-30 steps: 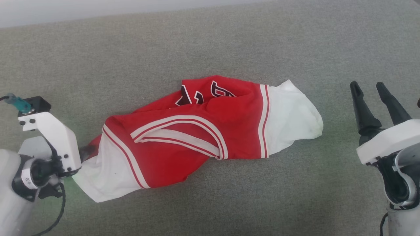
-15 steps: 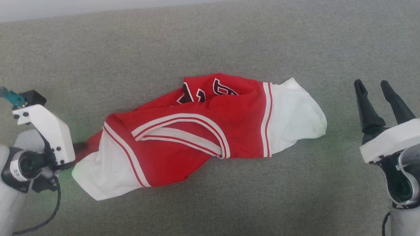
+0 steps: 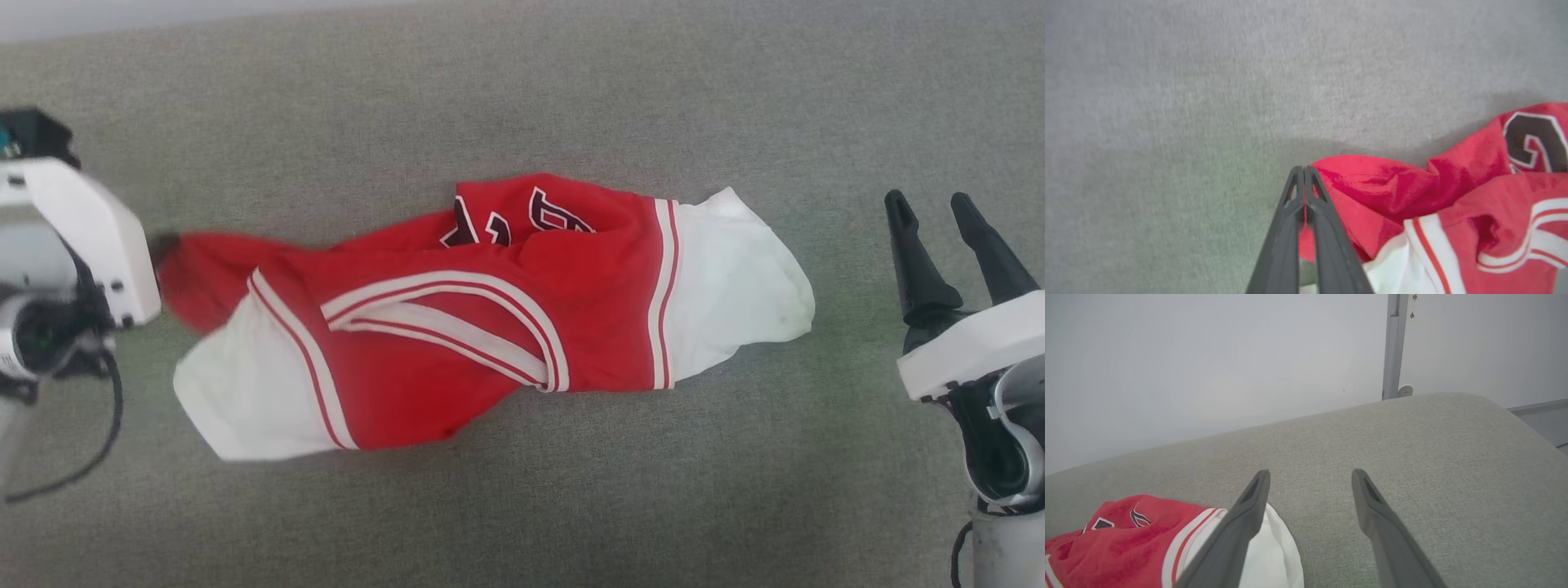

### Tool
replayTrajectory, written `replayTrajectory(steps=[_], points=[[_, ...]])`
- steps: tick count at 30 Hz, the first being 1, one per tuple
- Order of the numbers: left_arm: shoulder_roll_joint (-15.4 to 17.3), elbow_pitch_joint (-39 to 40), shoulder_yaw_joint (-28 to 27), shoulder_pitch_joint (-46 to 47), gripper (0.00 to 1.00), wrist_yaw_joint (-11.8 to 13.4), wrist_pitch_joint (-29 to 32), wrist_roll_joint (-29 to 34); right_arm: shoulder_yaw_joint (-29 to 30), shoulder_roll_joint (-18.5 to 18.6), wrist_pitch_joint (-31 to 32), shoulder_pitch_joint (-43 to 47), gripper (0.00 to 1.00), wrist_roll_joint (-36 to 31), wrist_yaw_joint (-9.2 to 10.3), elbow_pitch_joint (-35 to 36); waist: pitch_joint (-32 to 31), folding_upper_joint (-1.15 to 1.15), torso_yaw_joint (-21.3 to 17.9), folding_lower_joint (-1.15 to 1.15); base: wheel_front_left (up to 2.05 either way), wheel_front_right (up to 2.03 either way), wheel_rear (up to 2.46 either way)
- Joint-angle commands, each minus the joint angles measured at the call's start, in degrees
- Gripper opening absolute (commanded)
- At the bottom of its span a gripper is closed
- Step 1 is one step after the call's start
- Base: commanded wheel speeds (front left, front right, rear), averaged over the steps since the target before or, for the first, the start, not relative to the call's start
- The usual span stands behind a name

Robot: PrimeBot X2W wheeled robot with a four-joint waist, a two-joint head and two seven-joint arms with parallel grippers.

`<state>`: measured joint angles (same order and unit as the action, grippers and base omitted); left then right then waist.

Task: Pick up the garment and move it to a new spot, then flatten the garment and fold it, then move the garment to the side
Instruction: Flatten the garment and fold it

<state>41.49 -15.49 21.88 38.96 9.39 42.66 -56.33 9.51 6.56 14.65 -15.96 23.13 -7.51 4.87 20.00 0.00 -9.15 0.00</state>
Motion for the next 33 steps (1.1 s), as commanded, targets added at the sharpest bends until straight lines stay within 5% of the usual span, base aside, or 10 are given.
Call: replayTrajectory(steps=[1, 18, 19, 20, 22, 23, 33], points=[[0.17, -0.58, 0.32, 2.80, 0.00, -1.16, -1.31, 1.58, -0.10, 0.06, -0.15, -0.70, 1.00, 0.40, 0.04, -0.08, 0.15, 0.00, -0.13, 0.00, 0.00, 0.00, 0.00], [-5.80, -18.42, 5.15, 16.81, 0.00, -9.82, -9.96, 8.41, -1.52, -0.08, -0.72, -2.16, 1.00, 0.62, 0.04, -0.86, 2.08, 0.00, -1.74, 0.00, 0.00, 0.00, 0.00], [-6.05, -19.37, 5.15, 17.33, 0.34, -10.05, -10.83, 8.84, -1.59, -0.12, -0.71, -2.30, 1.00, 0.62, 0.04, -1.00, 2.13, 0.00, -1.76, 0.00, 0.00, 0.00, 0.00], [-6.53, -20.41, 4.86, 17.63, 0.47, -10.22, -11.50, 8.52, -1.70, -0.12, -0.74, -2.36, 1.00, 0.58, 0.04, -1.11, 2.10, 0.00, -1.71, 0.00, 0.00, 0.00, 0.00], [-7.15, -22.01, 4.21, 18.08, 0.89, -10.34, -12.48, 7.60, -1.67, -0.09, -0.76, -2.38, 1.00, 0.45, 0.04, -1.28, 1.85, 0.00, -1.42, 0.00, 0.00, 0.00, 0.00], [-7.34, -22.58, 4.13, 18.01, 1.00, -10.85, -12.37, 7.13, -1.57, -0.01, -0.74, -2.31, 1.00, 0.35, 0.04, -1.38, 1.65, 0.00, -1.24, 0.00, 0.00, 0.00, 0.00], [-6.10, -18.97, 4.20, 13.48, 1.00, -9.63, -5.34, 3.62, 0.49, 0.29, 0.07, -0.70, 1.00, -0.21, 0.04, -0.70, -0.51, 0.00, 1.94, 0.00, 0.00, 0.00, 0.00]])
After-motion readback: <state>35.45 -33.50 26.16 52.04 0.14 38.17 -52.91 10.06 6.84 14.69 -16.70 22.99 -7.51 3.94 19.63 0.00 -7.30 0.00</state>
